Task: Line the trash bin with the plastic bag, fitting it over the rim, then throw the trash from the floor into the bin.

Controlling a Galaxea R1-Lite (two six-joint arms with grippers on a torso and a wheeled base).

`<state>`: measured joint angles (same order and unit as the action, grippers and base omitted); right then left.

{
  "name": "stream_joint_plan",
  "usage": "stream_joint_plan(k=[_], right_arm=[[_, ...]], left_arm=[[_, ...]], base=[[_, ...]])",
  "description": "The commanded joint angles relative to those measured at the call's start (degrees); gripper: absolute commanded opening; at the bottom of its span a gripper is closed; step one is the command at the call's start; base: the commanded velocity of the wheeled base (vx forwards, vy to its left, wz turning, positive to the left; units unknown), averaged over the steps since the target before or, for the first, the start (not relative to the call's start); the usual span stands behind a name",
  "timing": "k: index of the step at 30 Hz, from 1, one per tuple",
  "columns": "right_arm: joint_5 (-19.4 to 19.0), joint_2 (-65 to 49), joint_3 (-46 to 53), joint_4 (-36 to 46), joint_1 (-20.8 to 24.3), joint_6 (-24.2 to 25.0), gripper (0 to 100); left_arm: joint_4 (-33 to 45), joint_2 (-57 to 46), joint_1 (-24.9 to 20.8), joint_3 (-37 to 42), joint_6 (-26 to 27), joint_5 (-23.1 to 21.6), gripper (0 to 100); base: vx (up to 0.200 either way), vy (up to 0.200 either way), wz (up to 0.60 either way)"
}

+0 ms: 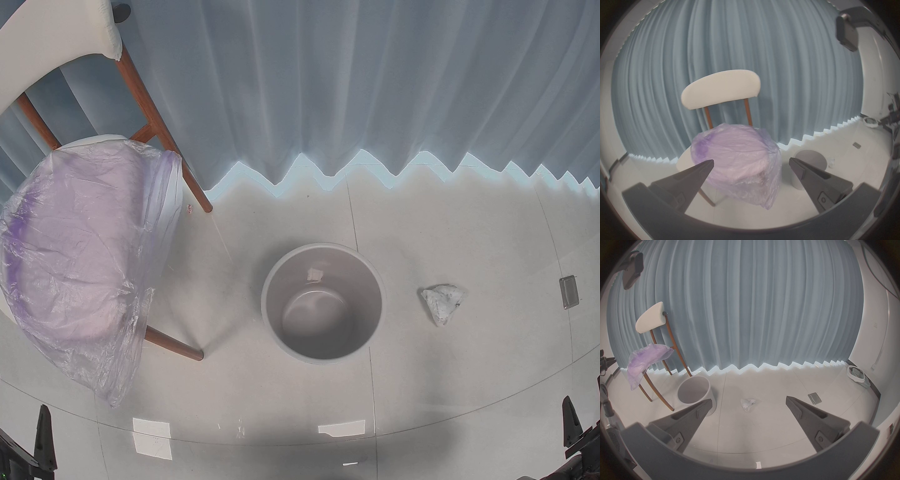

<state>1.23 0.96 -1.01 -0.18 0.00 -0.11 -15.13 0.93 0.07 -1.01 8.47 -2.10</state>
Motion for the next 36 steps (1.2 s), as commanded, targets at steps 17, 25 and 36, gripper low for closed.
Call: stream_joint_plan(k=[17, 25, 36], right_arm=[[0.18, -0.96, 1.01, -0.08, 0.00, 0.72, 100], [0.18, -0.96, 1.01, -0.08, 0.00, 0.99, 100], [0.18, -0.96, 1.01, -0.08, 0.00, 0.99, 100]], left_arm=[[5.11, 21.93, -4.47, -14.98, 13.06, -9.24, 100], [4.58, 40.65, -15.89, -21.93, 15.87, -18.38, 100], [0.45, 60.33, -29.34, -30.63, 30.20, 4.29, 100]], base=[[0.000, 0.000, 0.00], [0.000, 0.000, 0.00], [0.000, 0.000, 0.00]])
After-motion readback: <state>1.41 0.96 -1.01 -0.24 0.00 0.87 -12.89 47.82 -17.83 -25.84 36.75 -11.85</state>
